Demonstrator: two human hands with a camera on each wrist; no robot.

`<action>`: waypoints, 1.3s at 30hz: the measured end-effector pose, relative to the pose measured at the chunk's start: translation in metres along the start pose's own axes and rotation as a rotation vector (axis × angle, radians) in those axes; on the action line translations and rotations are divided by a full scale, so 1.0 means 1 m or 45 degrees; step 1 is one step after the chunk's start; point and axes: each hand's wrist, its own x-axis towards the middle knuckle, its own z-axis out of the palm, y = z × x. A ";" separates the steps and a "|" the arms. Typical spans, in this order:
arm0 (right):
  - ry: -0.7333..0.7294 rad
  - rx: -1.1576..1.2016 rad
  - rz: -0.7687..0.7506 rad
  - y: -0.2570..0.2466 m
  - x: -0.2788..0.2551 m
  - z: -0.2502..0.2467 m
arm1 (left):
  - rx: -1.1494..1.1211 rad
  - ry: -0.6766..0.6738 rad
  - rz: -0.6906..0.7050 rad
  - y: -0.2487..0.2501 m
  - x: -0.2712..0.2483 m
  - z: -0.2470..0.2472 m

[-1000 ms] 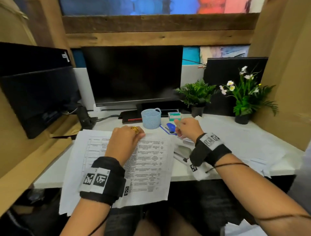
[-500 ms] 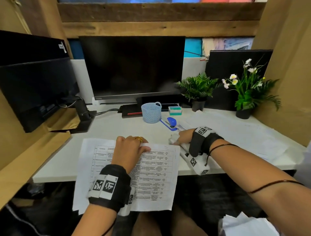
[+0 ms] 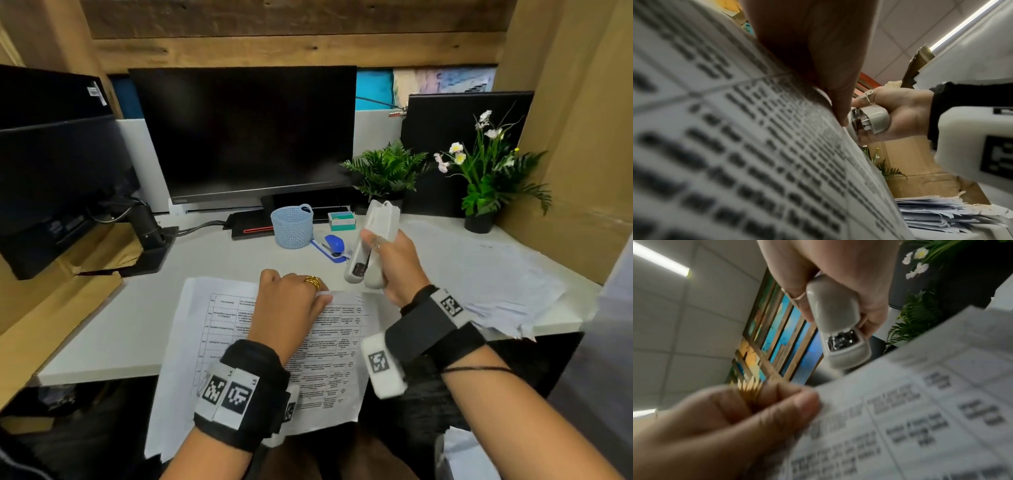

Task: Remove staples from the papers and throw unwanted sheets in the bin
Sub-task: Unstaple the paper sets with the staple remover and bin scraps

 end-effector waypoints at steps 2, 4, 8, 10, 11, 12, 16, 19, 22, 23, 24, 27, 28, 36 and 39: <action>0.088 0.006 -0.125 0.002 -0.019 0.006 | 0.014 0.015 0.019 0.007 -0.001 -0.001; 0.154 -0.019 -0.208 0.003 -0.031 0.007 | -0.011 0.057 0.031 0.013 -0.002 0.000; 0.188 -0.141 -0.270 0.007 -0.038 0.007 | -0.108 0.121 0.037 0.019 -0.004 0.002; 0.178 -0.097 -0.254 0.006 -0.039 0.008 | -0.150 0.078 0.033 0.022 -0.004 0.001; 0.176 -0.059 -0.239 0.005 -0.040 0.009 | -0.170 0.065 0.028 0.024 -0.004 0.001; 0.174 -0.024 -0.232 0.004 -0.040 0.010 | -0.189 0.058 0.022 0.026 -0.003 0.000; 0.159 -0.022 -0.266 0.003 -0.040 0.012 | -0.282 0.020 -0.005 0.028 -0.005 0.000; 0.164 0.002 -0.250 0.004 -0.039 0.013 | -0.348 -0.011 -0.001 0.027 -0.008 0.000; 0.152 0.043 -0.225 0.006 -0.039 0.014 | -0.407 -0.087 -0.069 0.028 -0.009 0.002; 0.157 0.060 -0.212 0.005 -0.040 0.014 | -0.438 -0.115 -0.099 0.028 -0.009 0.002; 0.154 0.073 -0.196 0.006 -0.041 0.014 | -0.455 -0.133 -0.118 0.029 -0.009 0.001; 0.135 0.097 -0.168 0.005 -0.042 0.013 | -0.311 -0.128 -0.072 0.027 -0.012 -0.001; 0.132 0.100 -0.166 0.006 -0.041 0.012 | -0.265 -0.106 -0.049 0.024 -0.012 -0.001; 0.099 -0.044 -0.114 0.010 -0.028 0.007 | -0.243 -0.169 -0.068 0.013 -0.008 0.000; 0.091 -0.128 -0.181 0.009 -0.028 0.004 | -0.345 -0.218 -0.133 0.019 -0.005 0.001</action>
